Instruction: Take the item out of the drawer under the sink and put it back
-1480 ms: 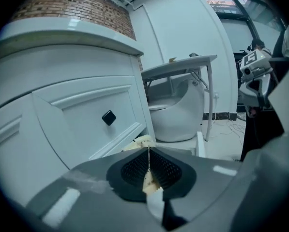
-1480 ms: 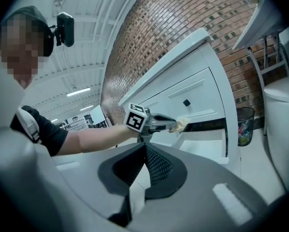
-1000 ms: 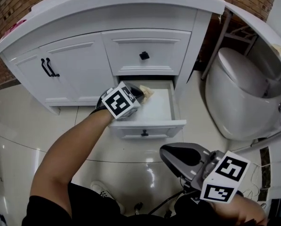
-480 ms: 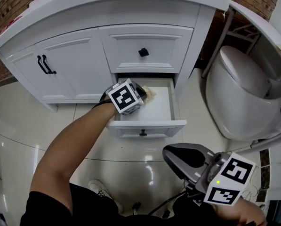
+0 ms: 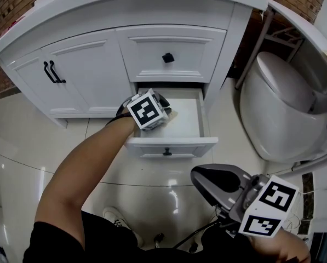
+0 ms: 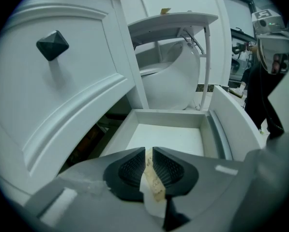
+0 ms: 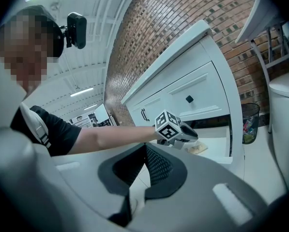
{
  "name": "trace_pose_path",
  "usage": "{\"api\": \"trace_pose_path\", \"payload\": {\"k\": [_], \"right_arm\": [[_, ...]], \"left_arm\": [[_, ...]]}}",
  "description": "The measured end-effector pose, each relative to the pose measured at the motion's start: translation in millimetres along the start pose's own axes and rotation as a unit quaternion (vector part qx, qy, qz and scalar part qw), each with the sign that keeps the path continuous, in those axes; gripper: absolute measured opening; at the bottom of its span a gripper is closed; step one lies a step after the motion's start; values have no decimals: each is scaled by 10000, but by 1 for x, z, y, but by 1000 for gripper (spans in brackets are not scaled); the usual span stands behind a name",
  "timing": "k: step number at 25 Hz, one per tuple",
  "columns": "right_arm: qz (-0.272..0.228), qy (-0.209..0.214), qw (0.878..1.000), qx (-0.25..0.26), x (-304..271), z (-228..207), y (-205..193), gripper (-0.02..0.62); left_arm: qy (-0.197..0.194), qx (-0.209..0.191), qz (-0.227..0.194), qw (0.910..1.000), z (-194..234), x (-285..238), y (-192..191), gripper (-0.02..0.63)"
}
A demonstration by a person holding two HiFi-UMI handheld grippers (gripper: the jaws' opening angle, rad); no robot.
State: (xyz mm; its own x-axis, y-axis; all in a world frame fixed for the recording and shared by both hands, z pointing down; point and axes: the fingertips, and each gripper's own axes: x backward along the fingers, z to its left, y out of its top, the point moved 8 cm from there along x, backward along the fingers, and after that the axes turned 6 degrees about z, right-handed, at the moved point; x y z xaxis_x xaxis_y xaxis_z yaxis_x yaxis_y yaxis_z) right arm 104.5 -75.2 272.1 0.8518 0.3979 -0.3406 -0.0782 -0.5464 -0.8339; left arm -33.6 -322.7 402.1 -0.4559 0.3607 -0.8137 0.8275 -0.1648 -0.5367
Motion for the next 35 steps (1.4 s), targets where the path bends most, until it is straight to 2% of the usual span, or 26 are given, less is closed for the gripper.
{"api": "trace_pose_path", "payload": {"k": [8, 15, 22, 28, 31, 35], "right_arm": [[29, -88, 9999, 106, 0, 4, -3, 3], [-38, -148, 9996, 221, 2, 11, -2, 3], [-107, -256, 9992, 281, 4, 12, -1, 3], [-158, -303, 9991, 261, 9, 15, -3, 3], [-225, -379, 9986, 294, 10, 15, -4, 3], [-290, -455, 9981, 293, 11, 16, -5, 3]], "left_arm": [[455, 254, -244, 9983, 5, 41, 2, 9], [572, 460, -436, 9963, -8, 72, 3, 6], [607, 860, -1298, 9859, -41, 134, 21, 5], [376, 926, -1741, 9796, -92, 180, 16, 5], [300, 1071, -1997, 9735, -115, 195, 11, 5], [272, 1003, -2371, 9659, -144, 218, 10, 5]]}}
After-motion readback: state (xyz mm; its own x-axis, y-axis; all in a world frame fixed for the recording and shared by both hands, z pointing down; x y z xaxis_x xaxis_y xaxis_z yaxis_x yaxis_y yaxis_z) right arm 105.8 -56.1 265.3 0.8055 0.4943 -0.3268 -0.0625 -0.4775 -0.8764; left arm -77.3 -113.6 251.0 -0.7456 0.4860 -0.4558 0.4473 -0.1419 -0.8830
